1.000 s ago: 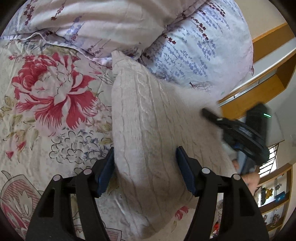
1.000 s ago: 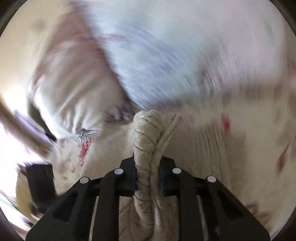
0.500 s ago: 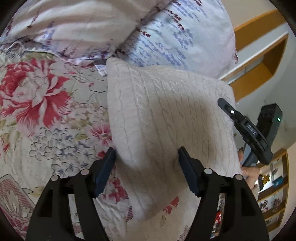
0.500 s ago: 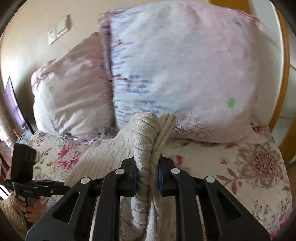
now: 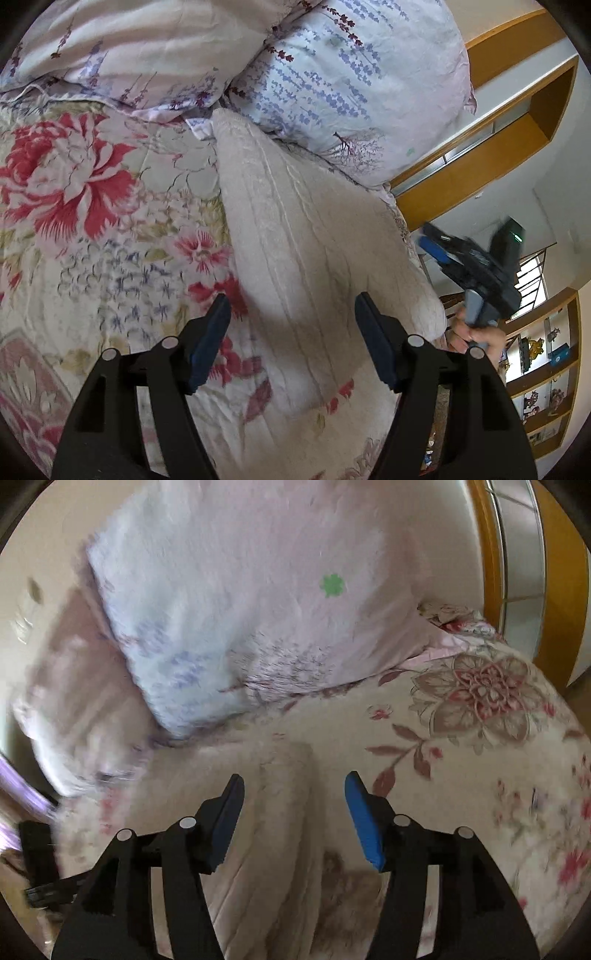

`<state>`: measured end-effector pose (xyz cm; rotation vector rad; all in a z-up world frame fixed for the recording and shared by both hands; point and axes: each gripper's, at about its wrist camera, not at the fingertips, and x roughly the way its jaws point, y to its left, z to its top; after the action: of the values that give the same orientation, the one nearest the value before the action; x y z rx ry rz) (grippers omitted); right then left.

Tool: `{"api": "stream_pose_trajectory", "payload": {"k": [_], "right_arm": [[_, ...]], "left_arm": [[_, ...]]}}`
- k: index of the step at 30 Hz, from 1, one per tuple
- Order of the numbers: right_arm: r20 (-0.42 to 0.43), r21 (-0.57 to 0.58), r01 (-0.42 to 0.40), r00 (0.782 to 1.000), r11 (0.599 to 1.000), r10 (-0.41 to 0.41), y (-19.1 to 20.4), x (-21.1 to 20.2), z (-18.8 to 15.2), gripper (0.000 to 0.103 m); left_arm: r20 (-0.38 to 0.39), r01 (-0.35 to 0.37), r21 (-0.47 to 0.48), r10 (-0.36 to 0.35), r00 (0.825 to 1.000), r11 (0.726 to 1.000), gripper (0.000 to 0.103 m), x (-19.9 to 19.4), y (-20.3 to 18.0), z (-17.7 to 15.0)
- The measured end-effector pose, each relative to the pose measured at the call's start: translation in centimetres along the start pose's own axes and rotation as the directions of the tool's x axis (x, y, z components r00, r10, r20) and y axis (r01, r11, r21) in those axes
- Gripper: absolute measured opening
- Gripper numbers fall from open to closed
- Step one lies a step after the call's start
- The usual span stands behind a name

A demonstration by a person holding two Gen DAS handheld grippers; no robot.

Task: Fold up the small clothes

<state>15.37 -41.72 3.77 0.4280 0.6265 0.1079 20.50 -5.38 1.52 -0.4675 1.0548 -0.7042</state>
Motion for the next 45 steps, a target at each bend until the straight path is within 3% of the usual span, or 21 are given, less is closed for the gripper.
{"api": "stream_pose_trajectory", "payload": {"k": [3, 10, 12, 14, 16, 20, 24, 27, 29, 34, 36, 37, 38, 40, 42, 45], "right_arm": [[-0.027, 0.017, -0.109, 0.994, 0.994, 0.109, -0.3, -2.1, -2.3, 0.059], [-0.120, 0.032, -0.188, 0.974, 0.982, 0.190, 0.1, -2.1, -6.7, 0.055], [-0.132, 0.035, -0.179, 0.974, 0.983, 0.182, 0.1, -1.9, -7.1, 0.049], [-0.146, 0.032, -0.178, 0.973, 0.983, 0.181, 0.0, -1.3, -7.5, 0.030], [-0.155, 0.023, -0.186, 0.970, 0.982, 0.188, 0.1, -1.0, -7.9, 0.019], [-0.075, -0.046, -0.153, 0.986, 0.987, 0.149, 1.2, -2.5, -7.4, 0.014], [0.047, -0.121, -0.125, 0.990, 0.985, 0.132, 2.5, -5.5, -6.5, 0.013], [-0.025, -0.155, -0.005, 1.000, 0.988, 0.001, 1.7, -3.7, -7.4, 0.013], [-0.102, -0.118, 0.025, 0.994, 0.993, -0.037, 0.2, -1.6, -8.4, 0.013], [-0.151, -0.031, -0.021, 0.988, 0.999, 0.016, -1.4, -0.8, -8.6, 0.017], [-0.162, -0.018, -0.029, 0.986, 0.999, 0.026, -1.3, -1.3, -8.2, 0.032], [-0.161, -0.007, -0.034, 0.987, 0.999, 0.032, -1.4, -1.7, -7.9, 0.044], [-0.145, 0.020, -0.054, 0.988, 0.998, 0.056, -1.6, -2.3, -7.4, 0.054], [-0.122, 0.081, -0.112, 0.985, 0.990, 0.121, -2.2, -2.6, -6.4, 0.062], [-0.122, 0.161, -0.166, 0.975, 0.973, 0.187, -2.9, -1.5, -5.1, 0.063], [-0.154, 0.238, -0.174, 0.965, 0.956, 0.214, -3.8, 1.3, -3.4, 0.063]], "left_arm": [[-0.015, 0.005, -0.023, -0.005, 1.000, 1.000, 0.069, -0.4, 0.0, -0.7], [-0.019, 0.020, -0.049, -0.021, 1.000, 0.999, 0.058, -1.1, -0.4, -1.7], [-0.026, 0.012, -0.050, -0.014, 1.000, 0.999, 0.054, -1.1, -0.6, -1.9], [-0.037, 0.002, -0.058, -0.004, 0.999, 0.998, 0.045, -0.9, -0.5, -2.0], [-0.049, 0.003, -0.071, -0.006, 0.999, 0.997, 0.039, -0.8, -0.4, -2.1], [-0.050, 0.004, -0.062, -0.007, 0.999, 0.998, 0.020, -0.8, -0.3, -2.2], [-0.041, 0.026, 0.012, -0.026, 0.999, 1.000, 0.014, -1.9, -0.9, -2.2], [-0.047, 0.023, 0.049, -0.021, 0.999, 0.999, 0.008, -2.3, -0.8, -2.2], [-0.067, 0.006, 0.065, -0.001, 0.998, 0.998, 0.007, -2.0, -0.3, -2.6], [-0.076, 0.009, 0.076, -0.003, 0.997, 0.997, 0.010, -1.8, -0.2, -2.9], [-0.080, 0.017, 0.073, -0.011, 0.997, 0.997, 0.015, -1.8, -0.3, -2.8], [-0.082, 0.026, 0.066, -0.020, 0.996, 0.997, 0.019, -1.9, -0.3, -2.7], [-0.074, 0.027, 0.061, -0.023, 0.997, 0.998, 0.031, -2.0, -0.3, -2.4], [-0.049, 0.029, 0.051, -0.026, 0.998, 0.998, 0.053, -2.3, -0.3, -1.9], [-0.025, 0.003, 0.055, -0.001, 1.000, 0.998, 0.060, -2.3, -0.5, -1.2], [-0.005, -0.053, 0.069, 0.054, 0.999, 0.996, 0.068, -1.6, -0.8, 0.0]]}}
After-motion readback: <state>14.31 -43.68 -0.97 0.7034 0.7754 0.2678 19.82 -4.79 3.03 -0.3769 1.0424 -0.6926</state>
